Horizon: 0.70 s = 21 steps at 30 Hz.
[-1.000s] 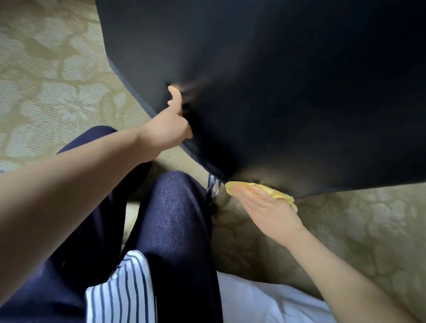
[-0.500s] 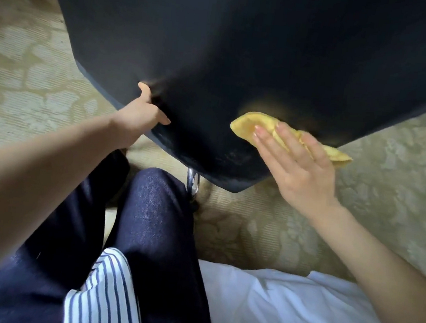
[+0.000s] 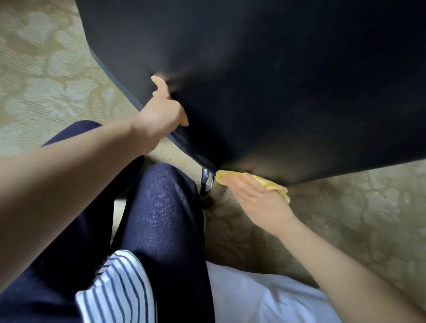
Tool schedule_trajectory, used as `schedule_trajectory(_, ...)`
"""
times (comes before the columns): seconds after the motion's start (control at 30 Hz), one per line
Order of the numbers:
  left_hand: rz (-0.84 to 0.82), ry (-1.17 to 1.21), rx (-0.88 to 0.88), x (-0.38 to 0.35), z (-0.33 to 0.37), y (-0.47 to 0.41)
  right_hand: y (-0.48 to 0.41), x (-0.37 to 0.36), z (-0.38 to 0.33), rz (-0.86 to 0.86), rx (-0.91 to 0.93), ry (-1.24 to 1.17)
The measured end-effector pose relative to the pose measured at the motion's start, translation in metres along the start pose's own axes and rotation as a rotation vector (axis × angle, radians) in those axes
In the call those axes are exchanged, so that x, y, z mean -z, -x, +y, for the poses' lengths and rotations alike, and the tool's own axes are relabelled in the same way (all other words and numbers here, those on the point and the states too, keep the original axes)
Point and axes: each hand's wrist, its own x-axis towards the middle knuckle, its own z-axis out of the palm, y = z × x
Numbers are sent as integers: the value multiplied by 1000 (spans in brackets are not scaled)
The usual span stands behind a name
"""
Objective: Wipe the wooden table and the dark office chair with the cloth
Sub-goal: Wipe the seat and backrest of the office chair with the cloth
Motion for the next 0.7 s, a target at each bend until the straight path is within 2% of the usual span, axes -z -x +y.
schedule_trajectory(0.07,-7,1,10,1,-1,-3,2,-6,-4,-216,90,-108)
schedule_trajectory(0.23,-92,-56,15,9,-4,-7,-2,-4,0,-152,150,-68)
schedule_trajectory(0.37,-244,-8,24,29,-5,-8,-10,6,5,-284,298,182)
schedule_trajectory(0.5,-428,-59,-15,59,-6,-7,-43,29,15,-333,361,203)
schedule_trajectory(0.57,-470,-143,-54,65,-5,-6,-58,39,20,-292,359,205)
schedule_trajectory(0.63,-433,-240,-117,85,-6,-6,-83,48,23,-300,348,184)
schedule_trajectory(0.7,-303,-302,-179,108,-9,-10,-109,58,27,-291,340,187)
